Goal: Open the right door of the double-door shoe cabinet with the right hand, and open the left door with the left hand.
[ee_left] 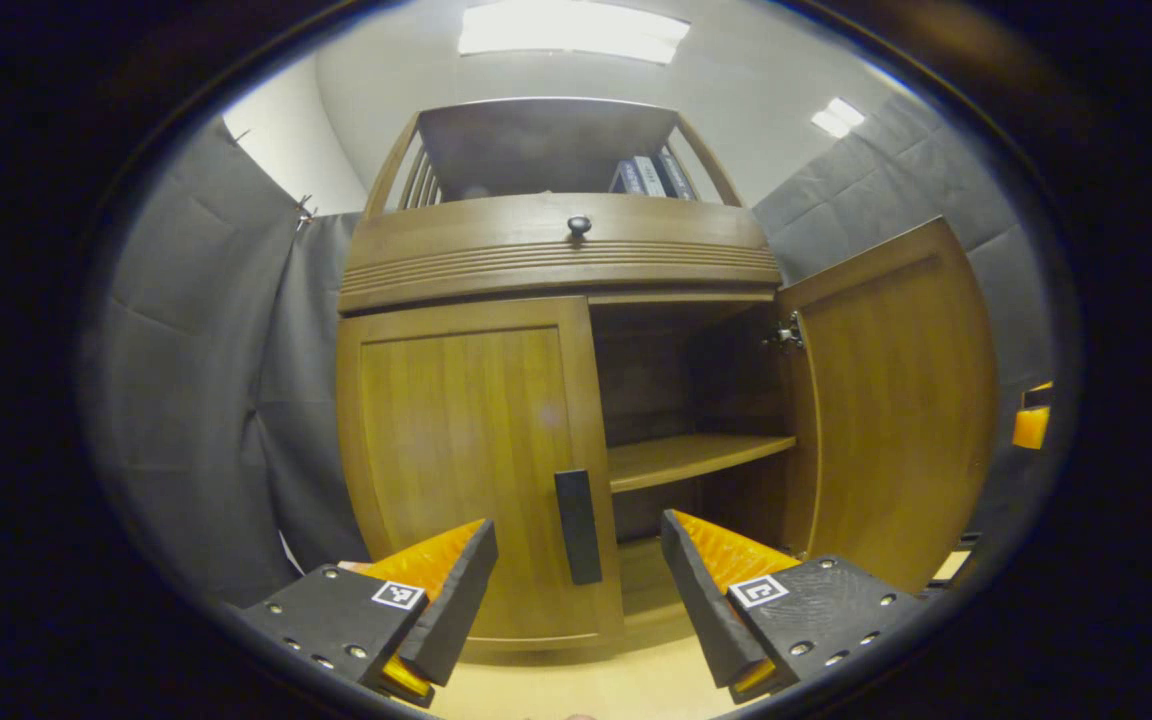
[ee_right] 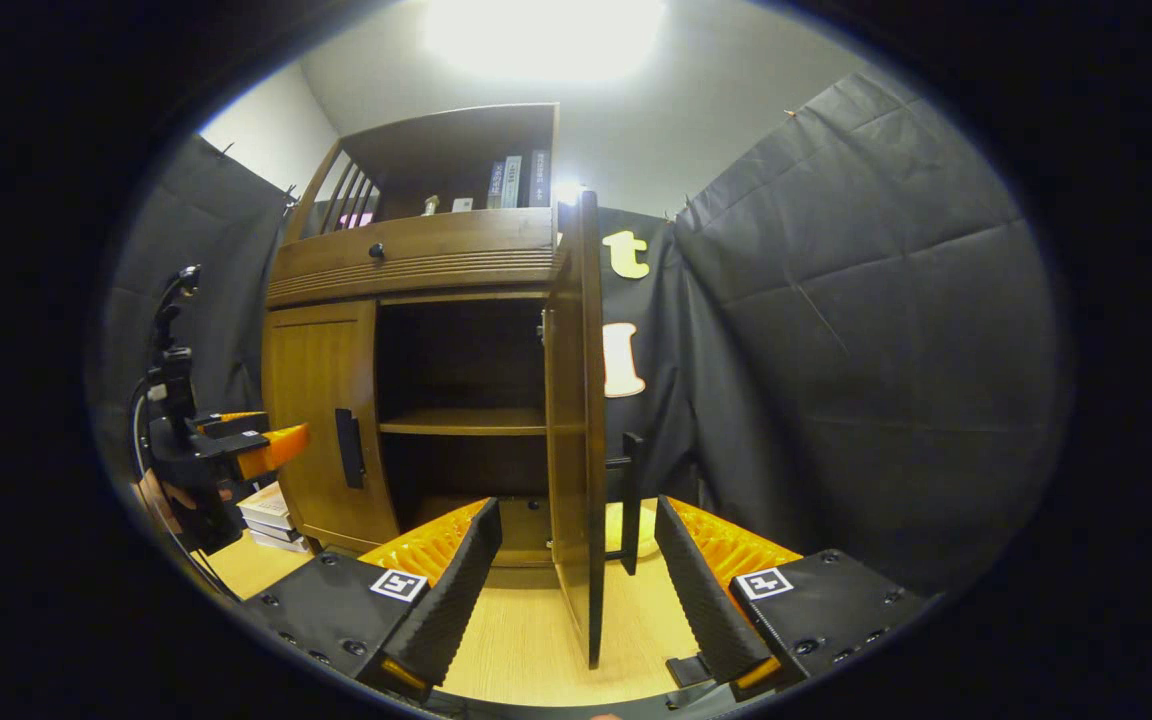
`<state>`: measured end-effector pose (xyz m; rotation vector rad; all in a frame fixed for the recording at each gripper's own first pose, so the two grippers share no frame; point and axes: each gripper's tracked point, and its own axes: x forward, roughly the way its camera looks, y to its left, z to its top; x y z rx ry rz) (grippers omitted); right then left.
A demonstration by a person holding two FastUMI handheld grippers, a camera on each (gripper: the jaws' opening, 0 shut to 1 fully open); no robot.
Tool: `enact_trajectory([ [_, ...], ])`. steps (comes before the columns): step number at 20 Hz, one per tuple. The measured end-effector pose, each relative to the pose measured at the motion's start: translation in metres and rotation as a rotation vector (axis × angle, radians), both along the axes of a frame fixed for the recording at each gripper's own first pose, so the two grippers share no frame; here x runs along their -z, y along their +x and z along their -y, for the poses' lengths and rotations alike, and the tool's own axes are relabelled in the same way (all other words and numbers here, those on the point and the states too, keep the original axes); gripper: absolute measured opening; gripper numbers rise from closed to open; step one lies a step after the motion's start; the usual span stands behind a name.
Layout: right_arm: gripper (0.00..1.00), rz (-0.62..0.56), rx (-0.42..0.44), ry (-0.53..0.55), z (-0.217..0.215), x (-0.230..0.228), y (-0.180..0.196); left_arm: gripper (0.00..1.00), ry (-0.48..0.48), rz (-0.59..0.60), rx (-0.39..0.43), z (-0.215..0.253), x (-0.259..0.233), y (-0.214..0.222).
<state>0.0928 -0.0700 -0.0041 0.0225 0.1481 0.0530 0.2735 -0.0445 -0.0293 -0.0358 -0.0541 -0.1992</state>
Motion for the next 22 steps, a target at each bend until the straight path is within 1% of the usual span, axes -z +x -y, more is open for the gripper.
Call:
enact_trajectory([
  [4,0.96,-0.010,-0.020,-0.028,-0.011,0.005,0.001,0.96,-0.031,-0.014,-0.005,0.003,0.008,0.035],
  [5,0.92,-0.018,-0.023,-0.026,-0.012,0.009,0.001,0.96,-0.033,-0.018,-0.009,0.003,0.010,0.043],
  [6,0.92,-0.023,-0.028,-0.022,-0.014,0.010,0.000,0.96,-0.036,-0.024,-0.013,0.005,0.013,0.052],
  [7,0.96,-0.026,-0.030,-0.021,-0.016,0.012,0.001,0.96,-0.039,-0.030,-0.018,0.005,0.017,0.060],
  [8,0.96,-0.031,-0.032,-0.023,-0.017,0.014,0.001,0.96,-0.042,-0.037,-0.025,0.005,0.020,0.068],
  [9,0.92,-0.035,-0.034,-0.026,-0.018,0.016,0.001,0.96,-0.044,-0.043,-0.032,0.004,0.023,0.074],
  [10,0.96,-0.040,-0.035,-0.029,-0.018,0.018,0.003,0.96,-0.048,-0.051,-0.033,0.006,0.026,0.082],
  [11,0.92,-0.045,-0.037,-0.029,-0.019,0.020,0.003,0.96,-0.052,-0.057,-0.031,0.008,0.029,0.089],
  [12,0.96,-0.051,-0.039,-0.028,-0.019,0.022,0.004,0.96,-0.055,-0.063,-0.031,0.007,0.032,0.090],
  [13,0.96,-0.060,-0.041,-0.025,-0.020,0.025,0.005,0.96,-0.055,-0.069,-0.033,0.008,0.034,0.093],
  [14,0.92,-0.068,-0.043,-0.020,-0.021,0.028,0.005,0.96,-0.054,-0.075,-0.035,0.009,0.037,0.099],
  [15,0.92,-0.072,-0.044,-0.016,-0.022,0.029,0.005,0.96,-0.053,-0.083,-0.035,0.012,0.040,0.106],
  [16,0.96,-0.074,-0.044,-0.014,-0.023,0.030,0.006,0.96,-0.051,-0.093,-0.035,0.015,0.044,0.114],
  [17,0.96,-0.076,-0.044,-0.013,-0.024,0.031,0.007,0.96,-0.050,-0.105,-0.032,0.019,0.047,0.120],
  [20,0.96,-0.082,-0.053,-0.010,-0.027,0.034,0.008,0.84,-0.036,-0.131,-0.024,0.025,0.057,0.129],
  [21,0.96,-0.082,-0.057,-0.009,-0.028,0.035,0.008,0.82,-0.027,-0.131,-0.036,0.023,0.058,0.133],
  [22,0.96,-0.083,-0.060,-0.011,-0.029,0.036,0.010,0.71,-0.035,-0.125,-0.035,0.023,0.058,0.135],
])
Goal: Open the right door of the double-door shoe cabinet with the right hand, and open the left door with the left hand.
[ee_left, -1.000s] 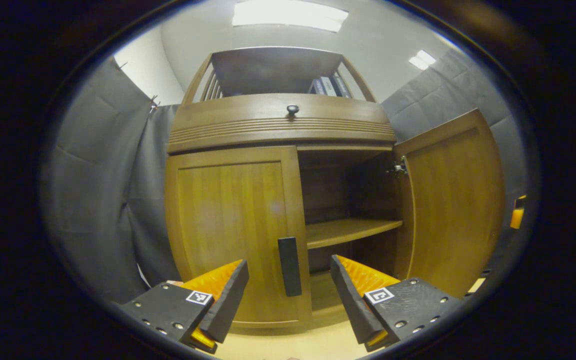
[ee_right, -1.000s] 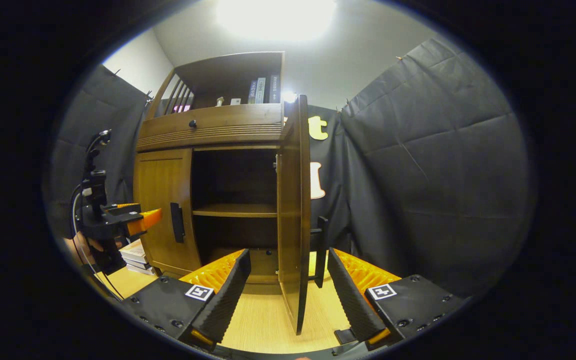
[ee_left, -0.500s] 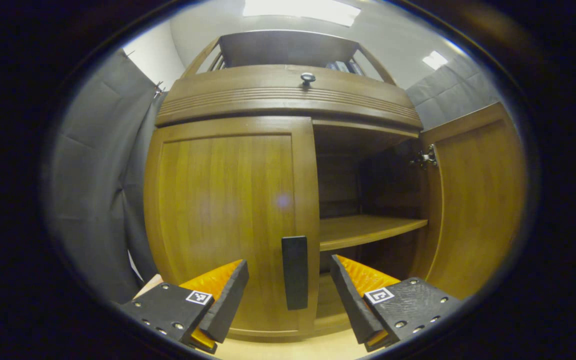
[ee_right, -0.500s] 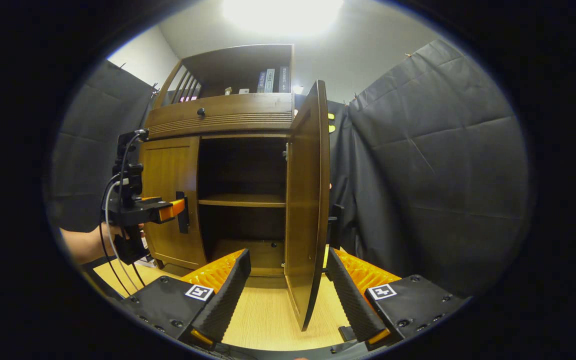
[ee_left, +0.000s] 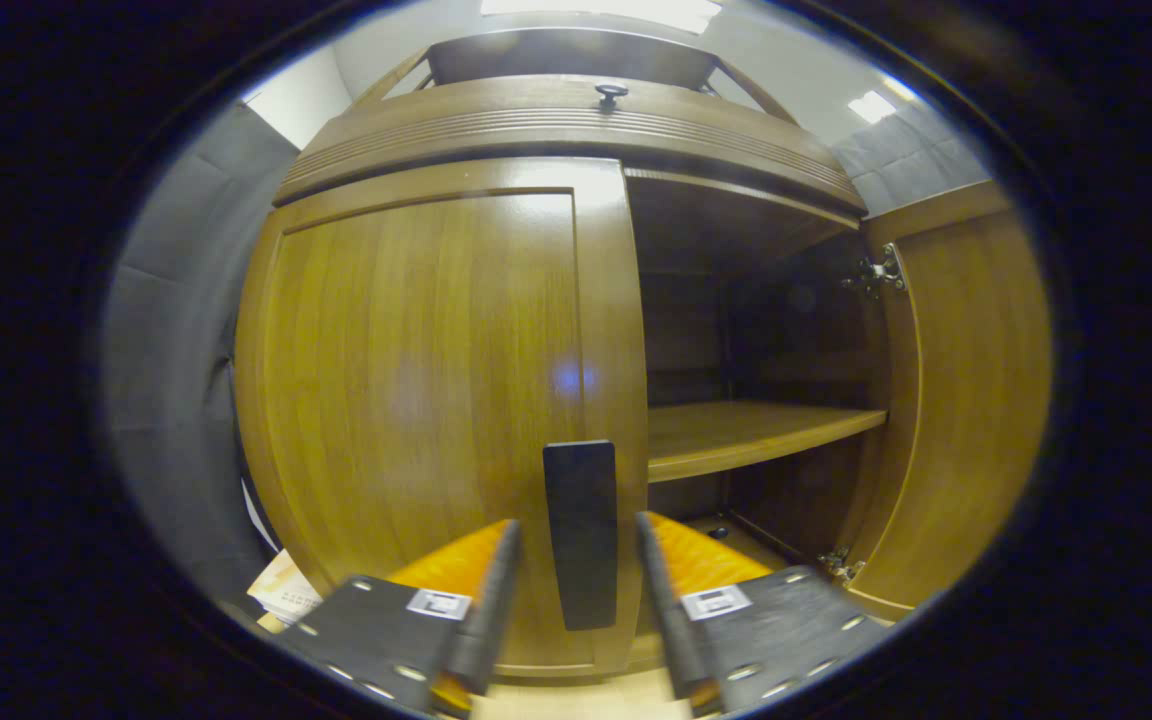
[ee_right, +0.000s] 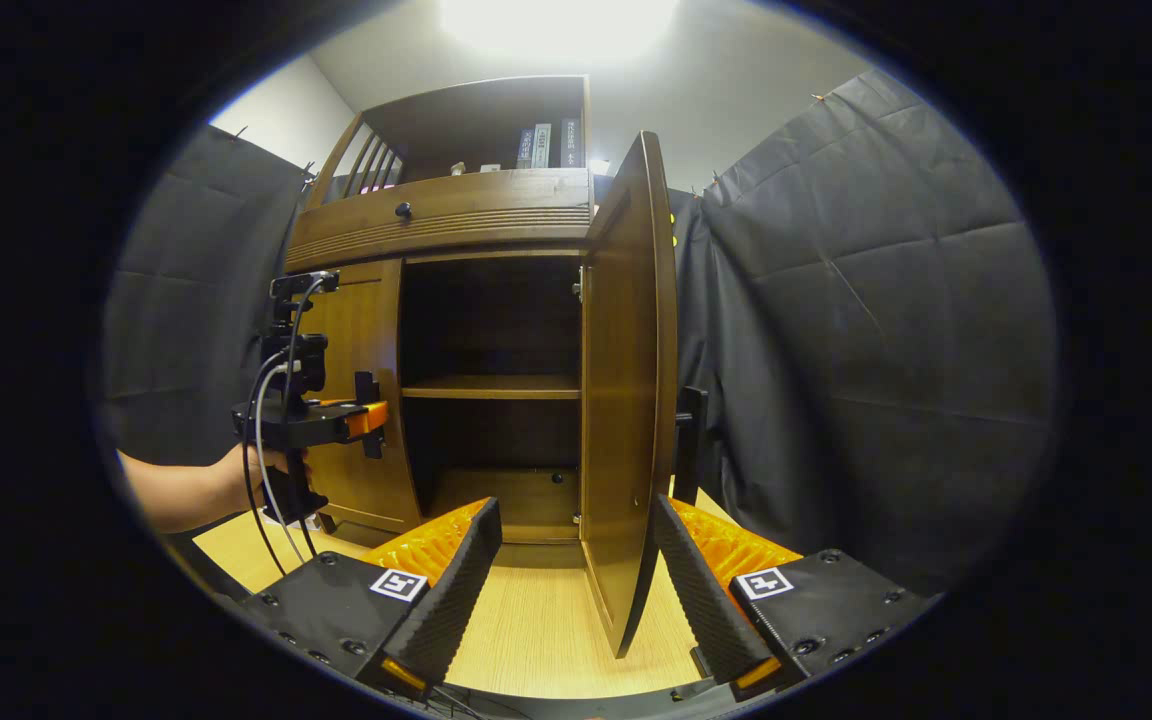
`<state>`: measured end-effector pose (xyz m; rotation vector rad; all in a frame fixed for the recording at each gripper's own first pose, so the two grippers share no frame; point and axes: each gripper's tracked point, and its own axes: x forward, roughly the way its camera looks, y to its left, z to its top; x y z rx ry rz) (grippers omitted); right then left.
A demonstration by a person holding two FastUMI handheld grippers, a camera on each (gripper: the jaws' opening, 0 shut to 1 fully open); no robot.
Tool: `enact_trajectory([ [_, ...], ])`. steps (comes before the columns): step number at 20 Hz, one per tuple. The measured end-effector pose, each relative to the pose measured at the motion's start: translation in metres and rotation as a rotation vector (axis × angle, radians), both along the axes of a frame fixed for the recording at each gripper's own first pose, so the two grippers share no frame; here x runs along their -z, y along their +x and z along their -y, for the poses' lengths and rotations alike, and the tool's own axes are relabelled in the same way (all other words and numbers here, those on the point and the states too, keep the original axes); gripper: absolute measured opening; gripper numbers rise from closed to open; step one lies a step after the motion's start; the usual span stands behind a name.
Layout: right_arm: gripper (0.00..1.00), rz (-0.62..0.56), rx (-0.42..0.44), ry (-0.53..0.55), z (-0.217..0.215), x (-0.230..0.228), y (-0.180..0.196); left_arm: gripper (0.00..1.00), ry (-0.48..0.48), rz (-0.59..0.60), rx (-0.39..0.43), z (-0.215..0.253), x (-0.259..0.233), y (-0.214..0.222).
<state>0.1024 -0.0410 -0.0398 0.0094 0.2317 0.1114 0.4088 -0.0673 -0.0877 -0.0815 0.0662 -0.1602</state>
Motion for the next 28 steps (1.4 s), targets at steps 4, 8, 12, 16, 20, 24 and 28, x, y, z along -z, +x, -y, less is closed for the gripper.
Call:
enact_trajectory([
  [4,0.96,-0.005,-0.008,0.001,-0.001,0.004,0.002,0.35,-0.012,-0.018,-0.013,0.006,0.004,0.007],
  [8,0.96,-0.002,-0.017,0.007,-0.004,0.004,0.000,0.21,-0.035,-0.045,-0.030,0.002,0.003,-0.002],
  [12,0.96,0.005,-0.021,0.020,-0.006,0.001,0.000,0.17,-0.043,-0.051,-0.006,0.001,0.002,-0.014],
  [16,0.96,0.011,-0.030,0.034,-0.012,0.000,-0.007,0.17,-0.048,-0.060,0.019,-0.004,0.000,-0.034],
  [20,0.96,0.011,-0.052,0.035,-0.022,0.001,-0.014,0.17,-0.050,-0.061,0.044,-0.014,-0.001,-0.058],
  [24,0.96,0.016,-0.081,0.048,-0.038,-0.003,-0.016,0.17,-0.047,-0.066,0.056,-0.025,-0.001,-0.083],
  [28,0.92,0.022,-0.116,0.044,-0.050,-0.005,-0.021,0.16,-0.048,-0.069,0.063,-0.039,-0.001,-0.108],
])
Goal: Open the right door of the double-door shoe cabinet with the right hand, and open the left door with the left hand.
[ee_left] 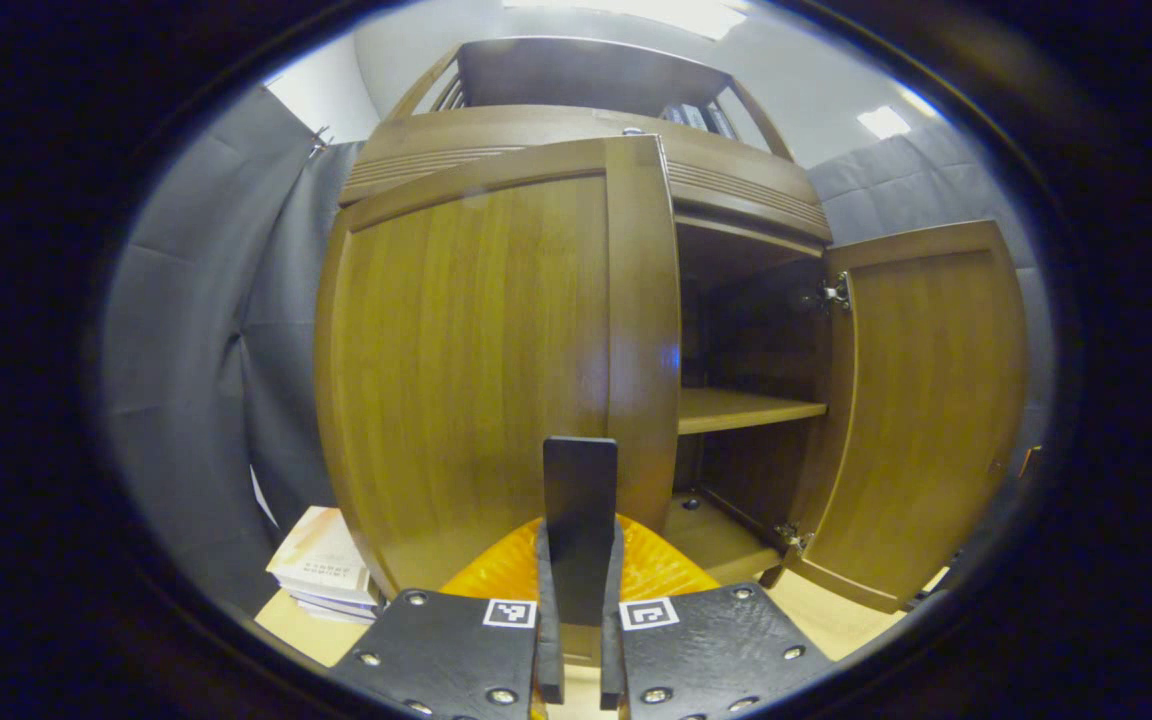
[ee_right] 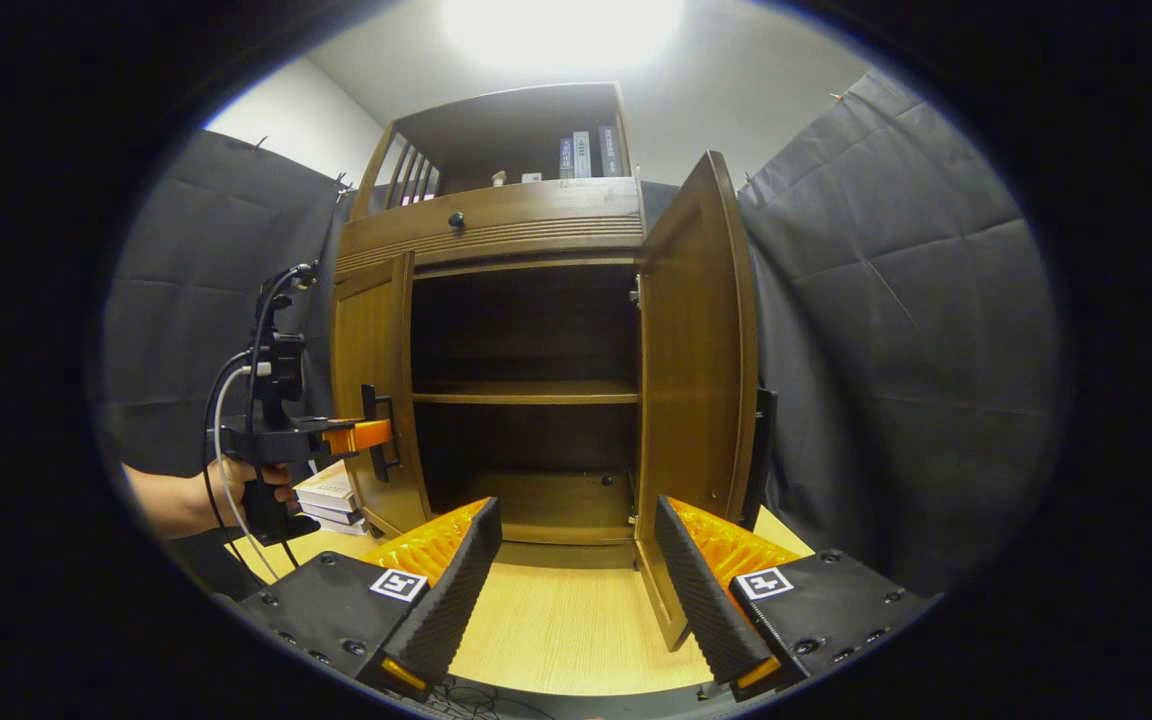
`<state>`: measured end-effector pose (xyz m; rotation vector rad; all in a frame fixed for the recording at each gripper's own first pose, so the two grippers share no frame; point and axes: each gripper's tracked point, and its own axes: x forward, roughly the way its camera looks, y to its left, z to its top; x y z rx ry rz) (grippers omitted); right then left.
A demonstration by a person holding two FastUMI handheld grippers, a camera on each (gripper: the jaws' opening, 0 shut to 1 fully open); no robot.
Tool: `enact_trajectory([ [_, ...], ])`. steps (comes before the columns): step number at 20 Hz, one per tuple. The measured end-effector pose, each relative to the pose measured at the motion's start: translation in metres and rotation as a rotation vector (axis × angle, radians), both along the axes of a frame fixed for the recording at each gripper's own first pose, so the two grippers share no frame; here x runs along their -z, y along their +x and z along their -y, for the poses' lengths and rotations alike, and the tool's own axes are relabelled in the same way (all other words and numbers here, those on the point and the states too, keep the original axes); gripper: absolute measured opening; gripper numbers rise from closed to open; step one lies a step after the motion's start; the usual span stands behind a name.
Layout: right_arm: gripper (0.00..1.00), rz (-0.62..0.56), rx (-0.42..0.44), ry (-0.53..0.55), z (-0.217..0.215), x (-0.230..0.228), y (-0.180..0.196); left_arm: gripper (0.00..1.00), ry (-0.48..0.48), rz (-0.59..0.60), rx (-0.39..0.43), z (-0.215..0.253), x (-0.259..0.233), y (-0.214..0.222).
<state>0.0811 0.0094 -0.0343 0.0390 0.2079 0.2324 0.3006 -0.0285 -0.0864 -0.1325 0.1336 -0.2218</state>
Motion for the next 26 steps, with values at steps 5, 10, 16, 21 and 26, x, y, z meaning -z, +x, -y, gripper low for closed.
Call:
enact_trajectory([
  [5,0.92,0.013,-0.027,0.008,-0.010,-0.007,-0.002,0.17,0.003,0.000,-0.024,-0.015,0.000,-0.021],
  [10,0.96,0.017,-0.047,0.012,-0.013,-0.009,-0.007,0.16,0.000,-0.001,-0.051,-0.034,0.000,-0.042],
  [16,0.96,0.026,-0.087,0.055,-0.028,-0.016,-0.012,0.17,0.000,-0.003,-0.103,-0.061,0.001,-0.064],
  [21,0.96,0.027,-0.126,0.067,-0.041,-0.019,-0.018,0.16,0.003,-0.007,-0.140,-0.087,0.002,-0.084],
  [26,0.96,0.033,-0.153,0.081,-0.050,-0.022,-0.023,0.14,0.021,-0.015,-0.172,-0.111,0.003,-0.098],
])
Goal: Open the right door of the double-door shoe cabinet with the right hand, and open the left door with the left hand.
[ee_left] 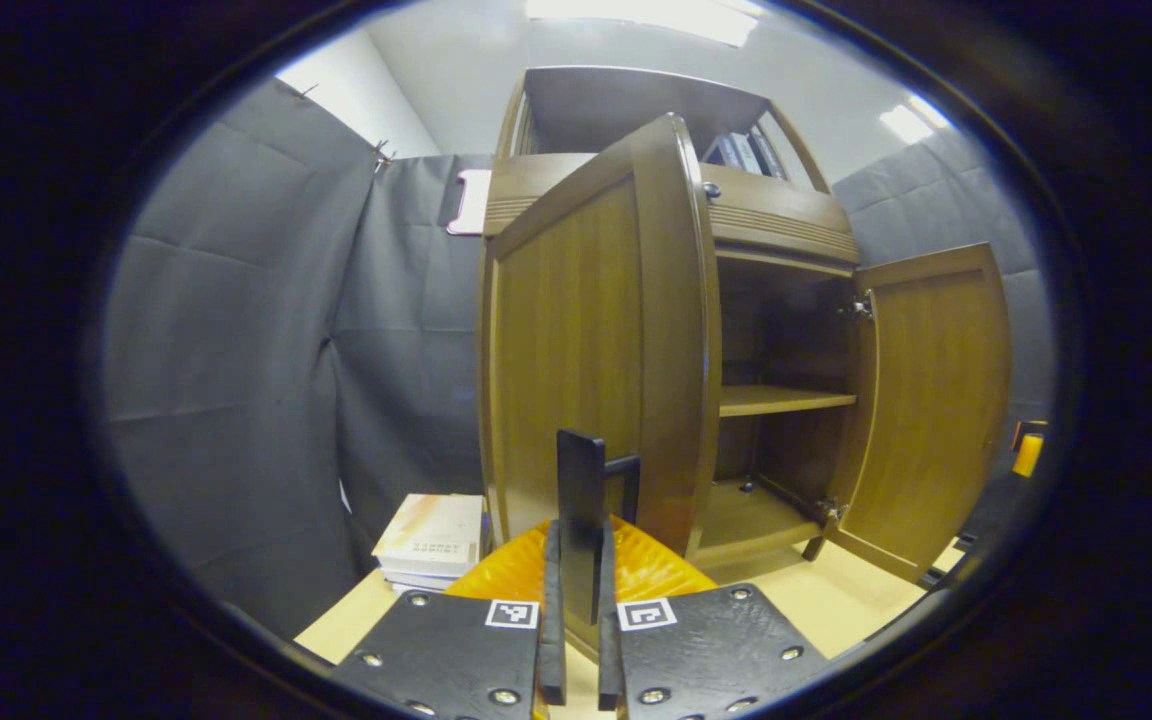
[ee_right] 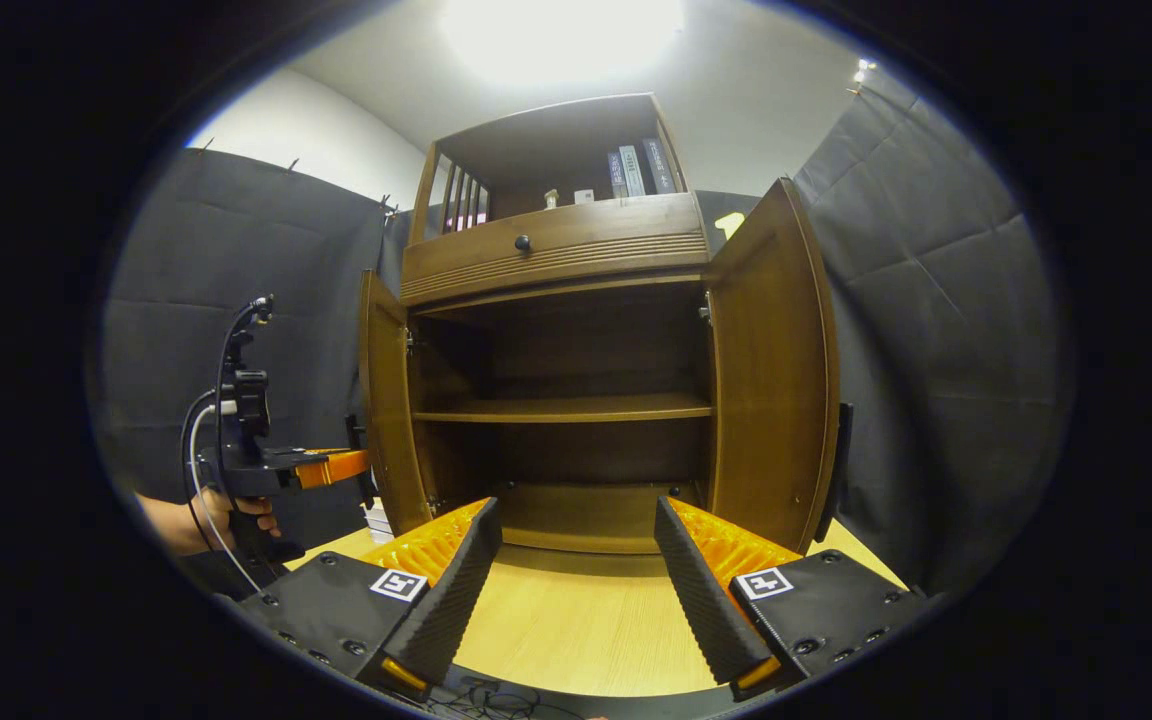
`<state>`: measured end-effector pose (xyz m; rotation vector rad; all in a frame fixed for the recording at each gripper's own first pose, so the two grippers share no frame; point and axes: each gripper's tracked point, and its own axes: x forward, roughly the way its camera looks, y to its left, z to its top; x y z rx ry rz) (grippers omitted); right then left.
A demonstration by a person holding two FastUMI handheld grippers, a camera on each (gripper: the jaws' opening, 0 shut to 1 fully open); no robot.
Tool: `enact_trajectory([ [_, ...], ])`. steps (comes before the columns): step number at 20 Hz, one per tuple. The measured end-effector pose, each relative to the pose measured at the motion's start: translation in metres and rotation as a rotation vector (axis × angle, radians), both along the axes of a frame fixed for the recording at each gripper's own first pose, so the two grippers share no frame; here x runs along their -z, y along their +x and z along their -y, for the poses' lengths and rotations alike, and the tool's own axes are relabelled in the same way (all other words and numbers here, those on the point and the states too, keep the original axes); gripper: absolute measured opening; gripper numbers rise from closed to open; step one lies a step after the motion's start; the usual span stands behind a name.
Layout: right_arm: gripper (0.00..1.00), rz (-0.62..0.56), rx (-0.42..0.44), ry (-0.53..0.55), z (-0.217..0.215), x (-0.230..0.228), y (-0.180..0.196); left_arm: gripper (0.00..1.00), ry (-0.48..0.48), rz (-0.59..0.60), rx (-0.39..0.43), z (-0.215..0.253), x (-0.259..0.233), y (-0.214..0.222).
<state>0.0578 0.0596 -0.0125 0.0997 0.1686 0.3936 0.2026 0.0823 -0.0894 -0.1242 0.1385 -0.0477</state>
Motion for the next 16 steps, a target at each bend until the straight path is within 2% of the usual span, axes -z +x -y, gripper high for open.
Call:
enact_trajectory([
  [13,0.96,0.003,-0.013,0.010,0.001,-0.004,-0.007,0.16,0.023,-0.028,-0.107,-0.048,0.008,-0.026],
  [16,0.96,0.006,-0.016,0.007,0.001,-0.004,-0.009,0.12,0.021,-0.027,-0.123,-0.063,0.009,-0.029],
])
